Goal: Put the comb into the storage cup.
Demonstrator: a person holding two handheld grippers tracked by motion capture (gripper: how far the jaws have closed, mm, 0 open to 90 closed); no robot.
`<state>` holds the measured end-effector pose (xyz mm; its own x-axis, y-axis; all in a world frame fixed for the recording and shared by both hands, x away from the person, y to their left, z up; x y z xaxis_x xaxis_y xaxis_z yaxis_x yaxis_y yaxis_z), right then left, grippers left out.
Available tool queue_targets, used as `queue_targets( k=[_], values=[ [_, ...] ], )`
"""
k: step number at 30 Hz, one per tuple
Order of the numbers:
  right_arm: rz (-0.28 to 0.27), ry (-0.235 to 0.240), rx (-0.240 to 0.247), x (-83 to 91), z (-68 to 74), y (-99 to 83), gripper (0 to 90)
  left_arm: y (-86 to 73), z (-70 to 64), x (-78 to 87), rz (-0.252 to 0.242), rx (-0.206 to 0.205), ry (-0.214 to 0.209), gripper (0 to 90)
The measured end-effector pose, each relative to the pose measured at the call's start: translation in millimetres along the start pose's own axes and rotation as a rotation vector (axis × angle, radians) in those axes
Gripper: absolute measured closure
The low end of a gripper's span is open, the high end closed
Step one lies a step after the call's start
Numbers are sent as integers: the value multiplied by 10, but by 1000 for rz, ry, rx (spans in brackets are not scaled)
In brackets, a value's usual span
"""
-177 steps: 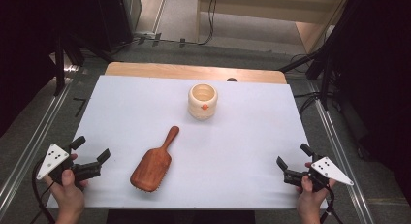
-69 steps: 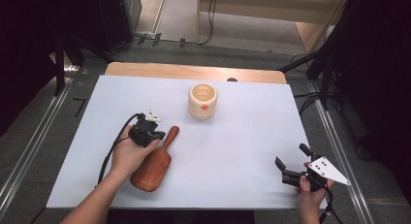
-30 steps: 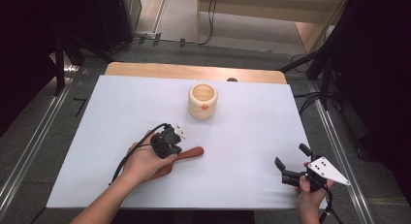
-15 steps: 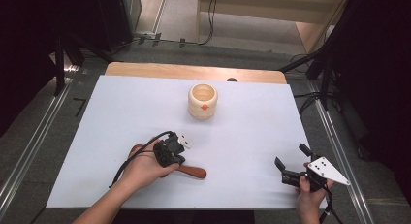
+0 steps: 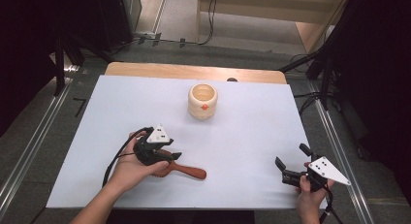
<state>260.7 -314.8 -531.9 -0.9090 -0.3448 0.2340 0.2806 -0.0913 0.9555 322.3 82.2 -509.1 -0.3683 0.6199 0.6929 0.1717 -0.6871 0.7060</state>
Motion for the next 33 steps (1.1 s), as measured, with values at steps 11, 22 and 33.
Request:
queue_targets(
  k=[11,22,33],
  values=[
    [1,4,-2,6,-3,11,0,-111,189,448,-244,105,150,172],
    [4,16,8,15,-2,36,0,-437,287,809,-382,154,281,0],
    [3,59,25,-29,116,103,0,-691,330,932,-409,147,345,0]
  ],
)
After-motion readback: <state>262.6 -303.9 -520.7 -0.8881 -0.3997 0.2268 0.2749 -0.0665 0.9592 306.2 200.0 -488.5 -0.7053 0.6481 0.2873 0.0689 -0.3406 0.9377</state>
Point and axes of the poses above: each handheld gripper's, and its own axes: x roughly backward along the jaws, y roughly out of its top, z roughly to its left, the point moved 8 cm from there along -x, roughly forward along the jaws, and after that the axes turned 11 degrees about -x, right-handed, at the moved point
